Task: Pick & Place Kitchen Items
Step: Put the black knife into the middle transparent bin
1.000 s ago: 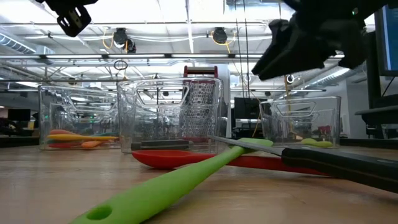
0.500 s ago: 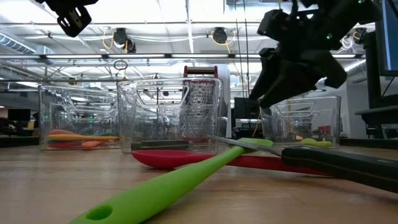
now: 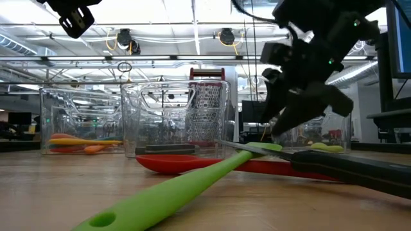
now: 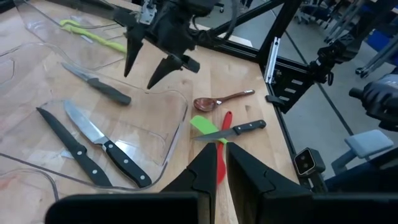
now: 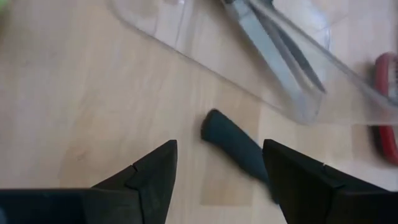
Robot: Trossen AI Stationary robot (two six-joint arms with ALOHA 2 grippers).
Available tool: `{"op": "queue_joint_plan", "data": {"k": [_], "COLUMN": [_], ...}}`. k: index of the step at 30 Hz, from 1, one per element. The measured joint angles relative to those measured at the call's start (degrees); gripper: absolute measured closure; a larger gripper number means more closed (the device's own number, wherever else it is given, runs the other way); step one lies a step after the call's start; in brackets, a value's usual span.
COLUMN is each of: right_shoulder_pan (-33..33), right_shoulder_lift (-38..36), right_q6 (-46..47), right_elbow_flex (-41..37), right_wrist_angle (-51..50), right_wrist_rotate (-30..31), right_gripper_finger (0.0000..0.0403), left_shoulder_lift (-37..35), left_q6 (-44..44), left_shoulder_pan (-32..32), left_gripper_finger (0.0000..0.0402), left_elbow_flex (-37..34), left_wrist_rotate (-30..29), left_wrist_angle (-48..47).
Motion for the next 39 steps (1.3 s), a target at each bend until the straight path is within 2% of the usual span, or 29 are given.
{"op": "queue_joint_plan", "data": {"k": [12, 21, 36, 39], "right_shoulder_pan": [-3.7, -8.0, -11.0, -12.3], "right_shoulder_lift": [3.9, 4.1, 4.1, 4.1], "right_q6": [-4.6, -5.9, -6.9, -7.2], "right_elbow_flex": [0.1, 1.5, 2.0, 2.0], "right_wrist_angle": [2.9, 3.4, 0.8, 0.8], "right_wrist_rotate": [-0.3, -8.9, -10.8, -14.3], "right_gripper_finger": [0.0169, 0.0169, 0.0169, 0.0169], "left_shoulder_lift": [0.0, 0.0, 0.0, 0.0], "left_q6": [-0.2, -0.4, -0.8, -1.5], "left_shoulder_pan": [0.0, 0.0, 0.0, 0.0], "left_gripper_finger": [0.0364, 0.0364, 0.0364, 0.0364], "left_elbow_flex": [0.1, 0.1, 0.1, 0.1], "left_wrist_rotate": [-0.2, -0.2, -0.2, -0.2], "left_wrist_angle": [0.0, 0.1, 0.1, 0.1]}}
